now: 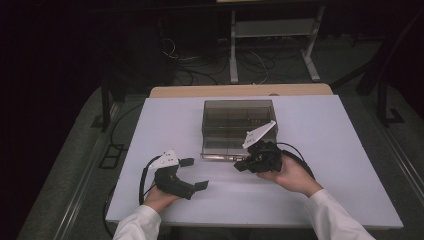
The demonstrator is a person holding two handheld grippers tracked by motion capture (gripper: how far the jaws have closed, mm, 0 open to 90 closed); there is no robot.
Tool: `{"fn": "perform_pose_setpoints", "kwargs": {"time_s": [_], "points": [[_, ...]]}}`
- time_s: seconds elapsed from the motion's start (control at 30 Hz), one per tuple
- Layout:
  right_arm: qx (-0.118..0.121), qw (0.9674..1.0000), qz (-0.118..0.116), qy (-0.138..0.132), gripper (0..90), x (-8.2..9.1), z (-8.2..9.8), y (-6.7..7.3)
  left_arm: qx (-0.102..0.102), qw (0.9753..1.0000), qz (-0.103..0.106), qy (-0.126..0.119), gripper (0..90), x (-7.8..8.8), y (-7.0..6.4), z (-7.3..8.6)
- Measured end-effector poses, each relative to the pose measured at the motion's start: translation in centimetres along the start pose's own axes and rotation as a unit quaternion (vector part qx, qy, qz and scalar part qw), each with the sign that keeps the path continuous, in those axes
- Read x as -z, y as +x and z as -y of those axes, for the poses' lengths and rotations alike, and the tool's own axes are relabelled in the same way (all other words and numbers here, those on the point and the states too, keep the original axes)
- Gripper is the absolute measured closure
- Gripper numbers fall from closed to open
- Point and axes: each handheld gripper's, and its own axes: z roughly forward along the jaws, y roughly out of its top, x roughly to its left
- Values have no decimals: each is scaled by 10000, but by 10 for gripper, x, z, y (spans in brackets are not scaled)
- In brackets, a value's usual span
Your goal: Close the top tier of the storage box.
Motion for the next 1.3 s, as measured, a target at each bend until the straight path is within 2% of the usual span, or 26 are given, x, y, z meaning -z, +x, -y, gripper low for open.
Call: {"fn": "perform_pose_setpoints", "kwargs": {"time_s": [0.53,1.07,1.3], "points": [[-80,9998,97,145,889,-14,5,-2,-5,10000,5,9,0,0,0,0],[-126,9991,337,207,889,-18,6,-5,-11,10000,4,26,0,0,0,0],[-129,9991,343,192,889,-18,5,-6,-11,10000,5,25,0,0,0,0]]}}
